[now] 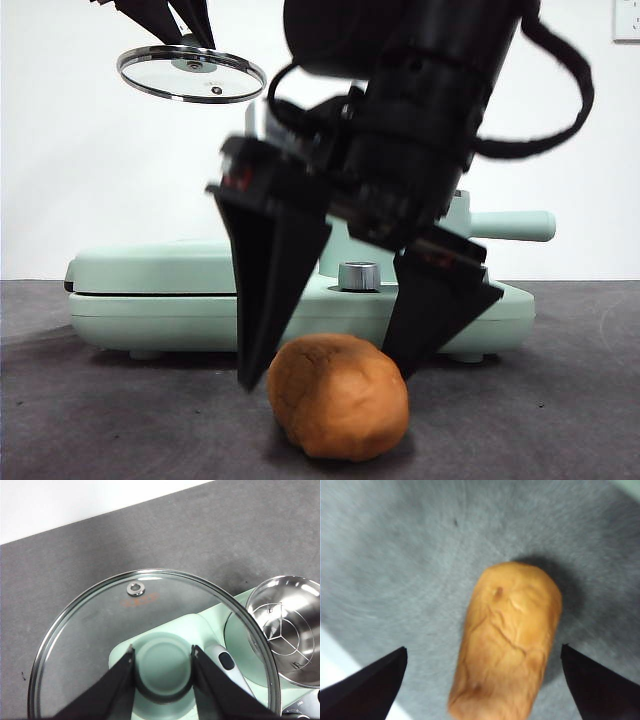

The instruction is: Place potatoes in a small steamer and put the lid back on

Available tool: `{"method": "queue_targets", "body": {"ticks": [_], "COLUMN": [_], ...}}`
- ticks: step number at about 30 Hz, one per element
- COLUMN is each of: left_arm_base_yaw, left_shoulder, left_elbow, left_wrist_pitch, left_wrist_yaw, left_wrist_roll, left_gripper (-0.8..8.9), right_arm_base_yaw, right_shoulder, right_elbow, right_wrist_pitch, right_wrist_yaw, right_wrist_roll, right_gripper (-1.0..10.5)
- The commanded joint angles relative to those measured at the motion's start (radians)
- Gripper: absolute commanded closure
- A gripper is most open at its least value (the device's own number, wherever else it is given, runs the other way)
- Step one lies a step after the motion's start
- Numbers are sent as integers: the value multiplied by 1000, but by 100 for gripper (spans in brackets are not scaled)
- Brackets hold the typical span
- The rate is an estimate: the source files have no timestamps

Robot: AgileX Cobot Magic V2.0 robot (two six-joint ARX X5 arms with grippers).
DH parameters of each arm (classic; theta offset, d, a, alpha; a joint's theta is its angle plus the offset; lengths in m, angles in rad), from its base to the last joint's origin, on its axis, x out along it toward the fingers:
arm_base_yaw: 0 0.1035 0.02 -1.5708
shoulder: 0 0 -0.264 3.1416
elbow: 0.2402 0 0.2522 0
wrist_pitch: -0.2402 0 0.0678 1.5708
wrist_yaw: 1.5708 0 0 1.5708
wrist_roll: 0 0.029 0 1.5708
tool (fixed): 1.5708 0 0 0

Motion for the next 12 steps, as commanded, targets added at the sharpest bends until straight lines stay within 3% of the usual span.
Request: {"method": "queue_targets", "body": {"ticks": [1,7,12], "left_arm_base_yaw": [-3,-3,-3], "left_shoulder": [-1,-1,-1], "left_elbow": [39,39,39], "left_wrist_pitch": [21,21,20], "left_wrist_yaw": [8,8,8], "left_wrist_roll": [-4,-5,-5], "left_gripper": [798,798,798], "right_arm_base_yaw": [11,11,11], "right_shoulder": [41,69,69], "right_elbow": [21,21,29], "right_wrist_pitch": [15,34,37], "right_wrist_yaw": [13,28,28], "right_wrist_roll": [-38,-68,-68], "right_gripper": [469,736,788]}}
